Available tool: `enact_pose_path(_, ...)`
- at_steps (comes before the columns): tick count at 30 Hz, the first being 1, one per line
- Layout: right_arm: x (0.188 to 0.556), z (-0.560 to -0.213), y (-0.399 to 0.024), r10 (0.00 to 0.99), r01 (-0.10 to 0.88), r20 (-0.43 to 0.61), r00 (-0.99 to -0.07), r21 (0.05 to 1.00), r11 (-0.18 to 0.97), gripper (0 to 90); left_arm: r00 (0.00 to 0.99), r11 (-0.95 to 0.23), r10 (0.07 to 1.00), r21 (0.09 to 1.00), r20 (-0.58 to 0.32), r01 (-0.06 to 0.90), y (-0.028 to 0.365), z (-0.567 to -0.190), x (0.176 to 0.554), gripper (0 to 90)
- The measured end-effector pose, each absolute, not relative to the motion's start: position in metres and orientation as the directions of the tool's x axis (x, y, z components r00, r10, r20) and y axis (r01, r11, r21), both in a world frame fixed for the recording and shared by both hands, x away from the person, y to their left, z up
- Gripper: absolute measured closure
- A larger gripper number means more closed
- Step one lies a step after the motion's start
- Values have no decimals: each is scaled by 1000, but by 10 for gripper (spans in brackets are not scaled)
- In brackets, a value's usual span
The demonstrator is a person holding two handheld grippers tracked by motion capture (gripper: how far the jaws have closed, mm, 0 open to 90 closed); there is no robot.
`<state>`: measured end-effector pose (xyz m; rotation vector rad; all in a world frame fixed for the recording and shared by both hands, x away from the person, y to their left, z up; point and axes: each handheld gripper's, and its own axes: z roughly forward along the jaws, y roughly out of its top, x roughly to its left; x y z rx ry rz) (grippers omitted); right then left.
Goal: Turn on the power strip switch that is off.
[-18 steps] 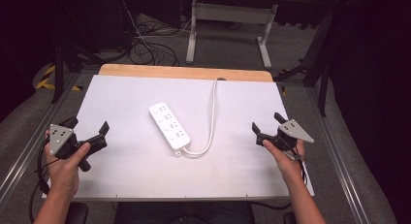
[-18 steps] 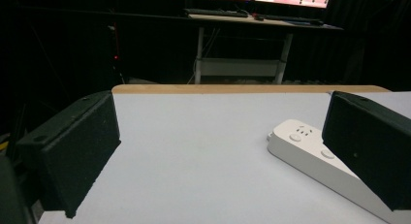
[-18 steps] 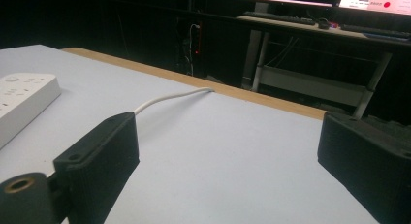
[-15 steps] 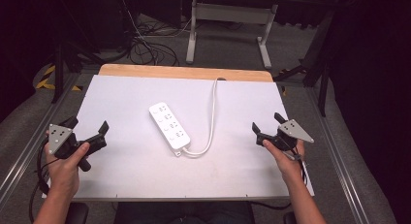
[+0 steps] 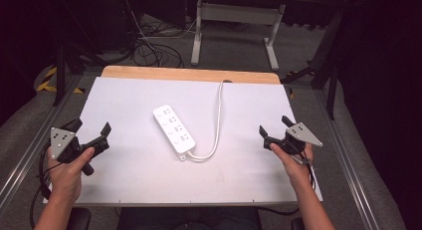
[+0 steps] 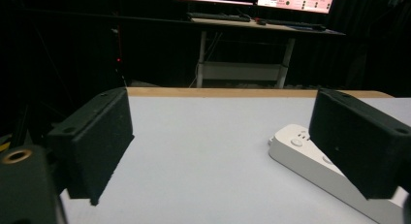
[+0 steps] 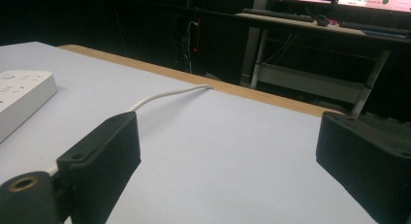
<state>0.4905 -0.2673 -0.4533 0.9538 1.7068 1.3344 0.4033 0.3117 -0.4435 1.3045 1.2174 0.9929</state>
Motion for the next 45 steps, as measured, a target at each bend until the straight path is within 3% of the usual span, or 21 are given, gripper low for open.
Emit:
enact_pose_path(3, 491, -454, -268, 893, 107, -112, -436, 979, 175, 93, 122, 48, 991, 992, -62, 117, 311, -442, 402, 225)
enact_pose_path(11, 491, -454, -269, 893, 112, -104, -437, 979, 169, 96, 106, 105, 987, 988, -117, 117, 317, -439, 401, 460)
enact_pose_path(33, 490, -454, -268, 892, 117, -96, -441, 980, 163, 108, 121, 97, 987, 993, -105, 69, 321, -433, 396, 884)
enact_pose_path(45, 490, -454, -268, 893, 127, -93, -441, 978, 165, 110, 183, 70, 980, 996, -78, 53, 316, -424, 395, 900)
